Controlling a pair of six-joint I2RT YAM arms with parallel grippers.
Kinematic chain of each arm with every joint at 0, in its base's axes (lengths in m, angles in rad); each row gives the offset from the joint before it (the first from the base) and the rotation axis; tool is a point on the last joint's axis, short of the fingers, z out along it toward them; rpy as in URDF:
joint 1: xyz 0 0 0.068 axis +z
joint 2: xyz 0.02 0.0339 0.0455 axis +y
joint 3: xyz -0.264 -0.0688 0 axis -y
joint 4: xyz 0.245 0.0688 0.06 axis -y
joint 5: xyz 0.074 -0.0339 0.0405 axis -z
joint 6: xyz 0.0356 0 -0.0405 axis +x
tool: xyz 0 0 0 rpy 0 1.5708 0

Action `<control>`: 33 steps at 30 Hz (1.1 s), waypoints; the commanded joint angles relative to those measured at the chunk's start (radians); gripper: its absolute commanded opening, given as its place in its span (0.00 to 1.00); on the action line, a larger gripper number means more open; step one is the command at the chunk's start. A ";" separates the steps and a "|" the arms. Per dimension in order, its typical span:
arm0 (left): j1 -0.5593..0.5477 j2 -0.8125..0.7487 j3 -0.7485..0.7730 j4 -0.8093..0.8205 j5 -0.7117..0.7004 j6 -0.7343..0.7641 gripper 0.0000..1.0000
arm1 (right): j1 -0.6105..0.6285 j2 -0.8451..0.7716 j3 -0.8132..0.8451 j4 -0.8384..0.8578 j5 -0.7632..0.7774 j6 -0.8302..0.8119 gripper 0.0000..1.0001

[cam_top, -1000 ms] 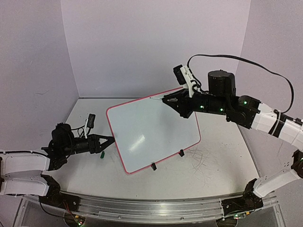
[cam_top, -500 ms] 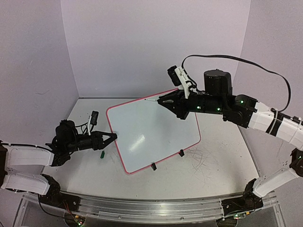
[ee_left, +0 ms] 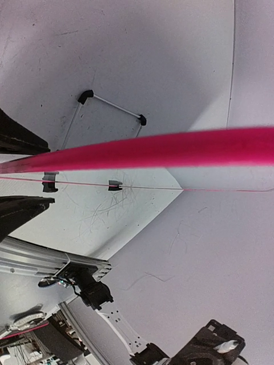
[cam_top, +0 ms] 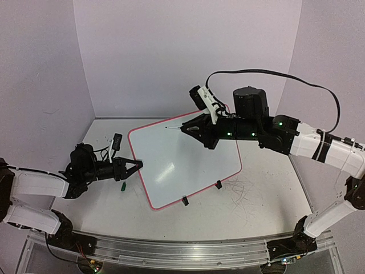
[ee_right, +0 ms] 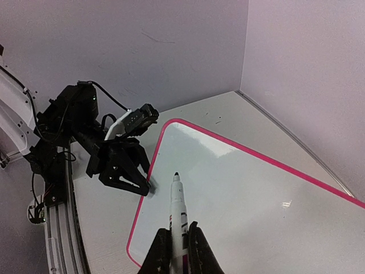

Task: Write a sentence on the whiteboard

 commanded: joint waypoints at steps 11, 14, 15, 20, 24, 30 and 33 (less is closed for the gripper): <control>0.005 0.064 0.054 0.086 0.057 0.018 0.23 | 0.025 0.027 0.058 0.039 0.007 -0.027 0.00; 0.005 0.088 0.062 0.089 0.071 0.009 0.25 | 0.028 0.022 0.056 0.039 0.010 -0.031 0.00; 0.005 0.089 0.063 0.091 0.070 0.009 0.23 | 0.029 0.021 0.055 0.039 0.011 -0.031 0.00; 0.005 0.082 0.060 0.093 0.059 0.024 0.13 | 0.046 0.036 0.050 0.039 0.043 -0.032 0.00; 0.005 0.097 0.062 0.094 0.066 0.041 0.06 | 0.072 0.064 0.059 0.039 0.070 -0.031 0.00; 0.005 0.121 0.067 0.093 0.100 0.075 0.00 | 0.089 0.092 0.079 0.039 0.070 -0.037 0.00; 0.005 0.121 0.074 0.094 0.112 0.088 0.00 | 0.098 0.094 0.086 0.039 0.074 -0.044 0.00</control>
